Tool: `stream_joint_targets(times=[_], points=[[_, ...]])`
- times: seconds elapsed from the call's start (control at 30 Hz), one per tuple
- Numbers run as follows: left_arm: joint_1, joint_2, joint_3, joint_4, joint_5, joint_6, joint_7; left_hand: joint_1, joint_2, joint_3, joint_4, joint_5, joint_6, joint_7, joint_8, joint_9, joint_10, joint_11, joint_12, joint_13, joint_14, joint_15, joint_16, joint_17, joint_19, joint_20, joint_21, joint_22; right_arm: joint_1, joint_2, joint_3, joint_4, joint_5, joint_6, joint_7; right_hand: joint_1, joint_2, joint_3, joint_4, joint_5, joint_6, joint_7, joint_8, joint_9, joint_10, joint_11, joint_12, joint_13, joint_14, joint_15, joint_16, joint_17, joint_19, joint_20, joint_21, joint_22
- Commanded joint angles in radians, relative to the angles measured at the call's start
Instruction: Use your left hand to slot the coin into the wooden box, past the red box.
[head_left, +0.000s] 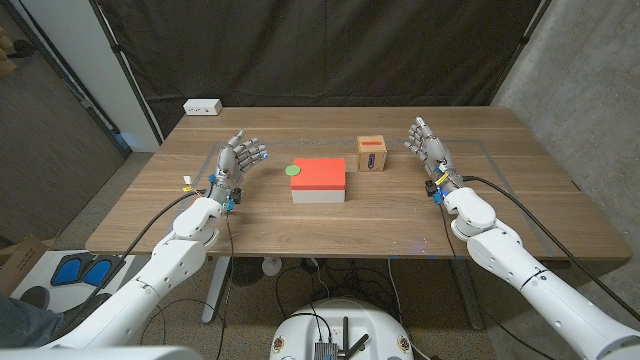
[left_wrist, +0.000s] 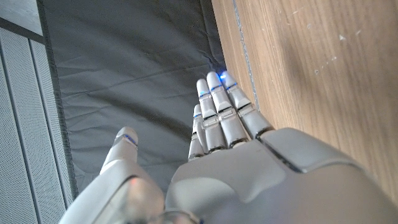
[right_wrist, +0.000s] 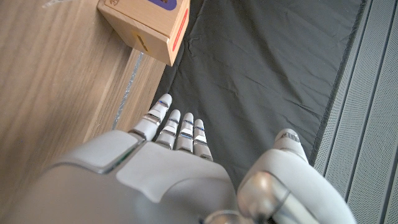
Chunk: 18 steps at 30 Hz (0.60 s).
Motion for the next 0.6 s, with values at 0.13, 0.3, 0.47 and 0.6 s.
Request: stream_joint_targets(times=[0.13, 0.3, 0.47, 0.6], points=[[0.017, 0.011, -0.012, -0.067, 0.035, 0.09, 0.133, 0.026, -0.003, 0.03, -0.018, 0.005, 0.065, 0.019, 0.006, 0.004, 0.285, -0.037, 0.098, 0.065, 0.3, -0.043, 0.171, 0.066, 0.155, -0.028, 0.211, 0.186, 0.01, -0.038, 0.019, -0.008, 0.033, -0.02, 0.051, 0.008, 0.014, 0.002, -0.005, 0.003, 0.014, 0.005, 0.01, 0.003, 0.013, 0.001, 0.008, 0.001, 0.013, 0.004, 0.005, -0.002, 0.011, 0.003, 0.007, 0.002], [0.047, 0.016, -0.023, -0.096, 0.027, 0.097, 0.148, 0.11, -0.034, 0.041, -0.027, 0.003, 0.111, 0.027, 0.0, 0.006, 0.468, -0.056, 0.182, 0.158, 0.413, -0.08, 0.336, 0.169, 0.188, -0.052, 0.398, 0.414, 0.012, -0.045, 0.008, -0.03, 0.0, -0.031, 0.033, 0.009, 0.016, 0.003, -0.006, 0.003, 0.013, 0.003, 0.009, 0.003, 0.015, 0.002, 0.009, 0.001, 0.014, 0.004, 0.005, -0.002, 0.012, 0.004, 0.007, 0.002], [0.073, 0.022, -0.04, -0.128, 0.018, 0.118, 0.18, 0.18, -0.065, 0.037, -0.021, 0.002, 0.142, 0.02, -0.009, 0.01, 0.584, -0.114, 0.326, 0.316, 0.498, -0.128, 0.515, 0.305, 0.203, -0.076, 0.588, 0.643, -0.007, -0.028, 0.006, -0.053, -0.03, -0.021, -0.02, 0.011, 0.018, 0.005, -0.008, 0.003, 0.013, 0.003, 0.008, 0.003, 0.017, 0.003, 0.009, 0.0, 0.014, 0.006, 0.005, -0.004, 0.011, 0.005, 0.006, 0.002], [0.074, 0.026, -0.046, -0.135, 0.01, 0.135, 0.185, 0.178, -0.071, 0.045, -0.009, 0.001, 0.196, 0.003, -0.003, 0.011, 0.634, -0.175, 0.48, 0.418, 0.556, -0.146, 0.6, 0.384, 0.272, -0.133, 0.7, 0.738, -0.021, -0.019, 0.004, -0.06, -0.055, -0.012, -0.049, 0.012, 0.02, 0.005, -0.01, 0.002, 0.013, 0.002, 0.007, 0.003, 0.019, 0.003, 0.009, -0.001, 0.016, 0.008, 0.006, -0.005, 0.012, 0.007, 0.006, 0.002]])
